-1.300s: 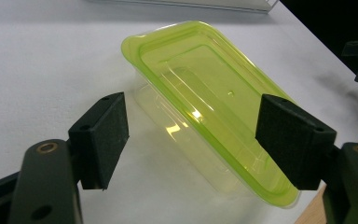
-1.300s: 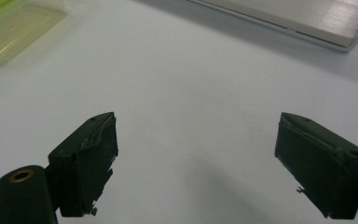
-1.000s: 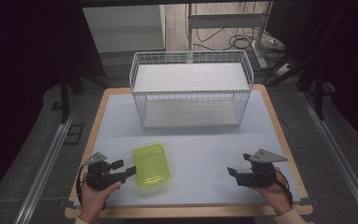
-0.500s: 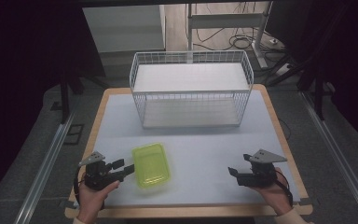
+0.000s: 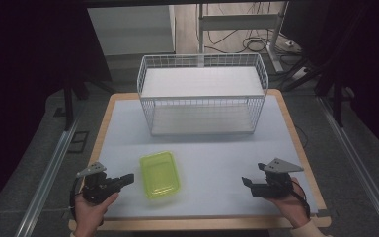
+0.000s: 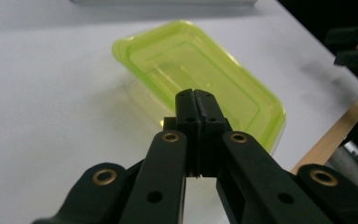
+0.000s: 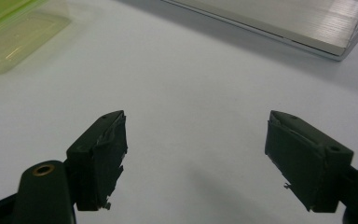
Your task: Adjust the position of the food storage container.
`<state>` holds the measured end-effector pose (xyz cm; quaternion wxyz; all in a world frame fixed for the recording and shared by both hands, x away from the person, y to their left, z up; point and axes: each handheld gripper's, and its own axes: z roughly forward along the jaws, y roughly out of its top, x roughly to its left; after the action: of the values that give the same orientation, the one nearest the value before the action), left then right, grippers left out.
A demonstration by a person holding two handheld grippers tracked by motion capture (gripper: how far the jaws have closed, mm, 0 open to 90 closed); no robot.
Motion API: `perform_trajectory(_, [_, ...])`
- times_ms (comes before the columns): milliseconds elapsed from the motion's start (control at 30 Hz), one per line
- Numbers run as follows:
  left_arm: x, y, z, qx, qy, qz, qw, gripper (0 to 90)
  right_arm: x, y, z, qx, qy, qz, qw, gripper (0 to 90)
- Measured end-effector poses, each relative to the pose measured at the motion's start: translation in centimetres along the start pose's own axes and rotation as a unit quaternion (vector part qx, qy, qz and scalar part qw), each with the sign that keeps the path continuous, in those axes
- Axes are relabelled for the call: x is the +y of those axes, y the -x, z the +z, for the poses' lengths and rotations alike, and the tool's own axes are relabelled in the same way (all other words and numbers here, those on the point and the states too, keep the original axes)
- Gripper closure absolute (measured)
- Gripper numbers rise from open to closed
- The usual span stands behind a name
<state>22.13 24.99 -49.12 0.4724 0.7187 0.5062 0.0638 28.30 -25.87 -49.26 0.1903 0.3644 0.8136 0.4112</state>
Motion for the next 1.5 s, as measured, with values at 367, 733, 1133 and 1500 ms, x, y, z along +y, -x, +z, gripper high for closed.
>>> perform_trajectory(367, [-2.4,0.5,0.7,0.001,-0.066,0.023,0.9976,90.0,0.0,-0.1,0.1,-0.001,-0.004,-0.003,1.0000,21.3])
perform_trajectory(733, [-3.1,1.1,2.3,-0.012,-0.104,0.041,0.9936,90.0,0.0,-0.2,0.2,-0.002,-0.007,-0.006,1.0000,21.4])
perform_trajectory(1133, [-2.8,2.4,4.0,-0.026,-0.124,0.057,0.9903,90.0,0.0,-0.4,0.3,-0.002,-0.009,-0.011,0.9999,21.4])
perform_trajectory(1500, [-2.4,3.7,5.4,-0.037,-0.131,0.066,0.9885,90.0,0.0,-0.5,0.3,-0.001,-0.008,-0.013,0.9999,21.4])
